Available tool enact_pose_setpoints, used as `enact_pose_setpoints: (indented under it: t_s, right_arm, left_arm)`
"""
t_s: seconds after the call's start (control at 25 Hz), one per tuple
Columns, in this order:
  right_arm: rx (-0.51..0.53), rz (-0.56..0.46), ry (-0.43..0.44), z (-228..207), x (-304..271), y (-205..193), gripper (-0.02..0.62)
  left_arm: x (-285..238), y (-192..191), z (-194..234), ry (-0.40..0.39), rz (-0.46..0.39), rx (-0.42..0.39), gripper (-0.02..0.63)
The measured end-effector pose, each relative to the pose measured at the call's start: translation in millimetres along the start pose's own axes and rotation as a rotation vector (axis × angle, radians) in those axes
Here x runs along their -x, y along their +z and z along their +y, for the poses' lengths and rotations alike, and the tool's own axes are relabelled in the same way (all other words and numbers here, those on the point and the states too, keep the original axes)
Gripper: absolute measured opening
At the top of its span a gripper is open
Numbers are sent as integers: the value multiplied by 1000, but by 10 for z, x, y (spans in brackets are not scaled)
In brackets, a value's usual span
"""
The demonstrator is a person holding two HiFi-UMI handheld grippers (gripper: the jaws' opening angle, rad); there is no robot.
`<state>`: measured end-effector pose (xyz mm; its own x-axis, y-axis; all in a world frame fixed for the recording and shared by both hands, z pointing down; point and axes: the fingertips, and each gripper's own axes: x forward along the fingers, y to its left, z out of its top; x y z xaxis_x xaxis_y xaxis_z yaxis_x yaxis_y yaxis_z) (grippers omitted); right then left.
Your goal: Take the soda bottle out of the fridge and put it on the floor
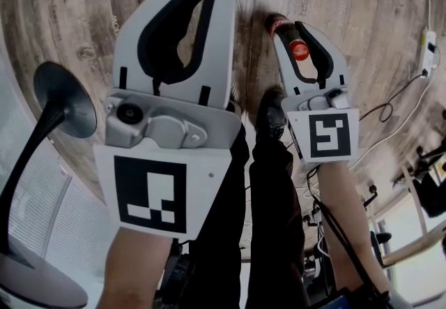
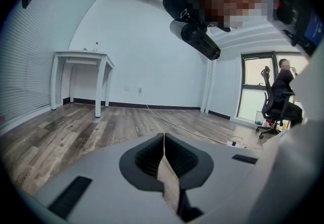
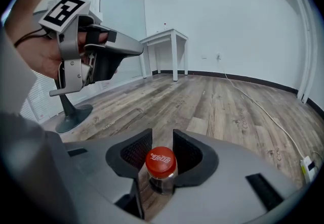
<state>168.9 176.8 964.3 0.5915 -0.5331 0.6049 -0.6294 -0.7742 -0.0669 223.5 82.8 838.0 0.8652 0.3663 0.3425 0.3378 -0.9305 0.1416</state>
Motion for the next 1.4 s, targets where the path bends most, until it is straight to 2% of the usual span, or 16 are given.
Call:
enact_pose_setpoints:
  t_s: [0.32,0.84,1.08,1.24,1.4]
  right_arm:
    - [5,6,-6,-49,30,64,166]
    - [34,-71,-12,-89,110,519,164]
    - [50,-147,-27,-172,286,1101,151]
    - [80,-191,-5,-164,457,1569,126]
    - [87,-298,-15,-131,705,2198,89]
  left_arm:
    - [49,69,-8,6,-7,-8,17]
    - [130,370,-7,22,-40,-18,17]
    - [213,791,19,53,-94,-27,17]
    - [310,1131,25,74,-124,-39,17]
    - [518,1624,51,117,-180,-11,17]
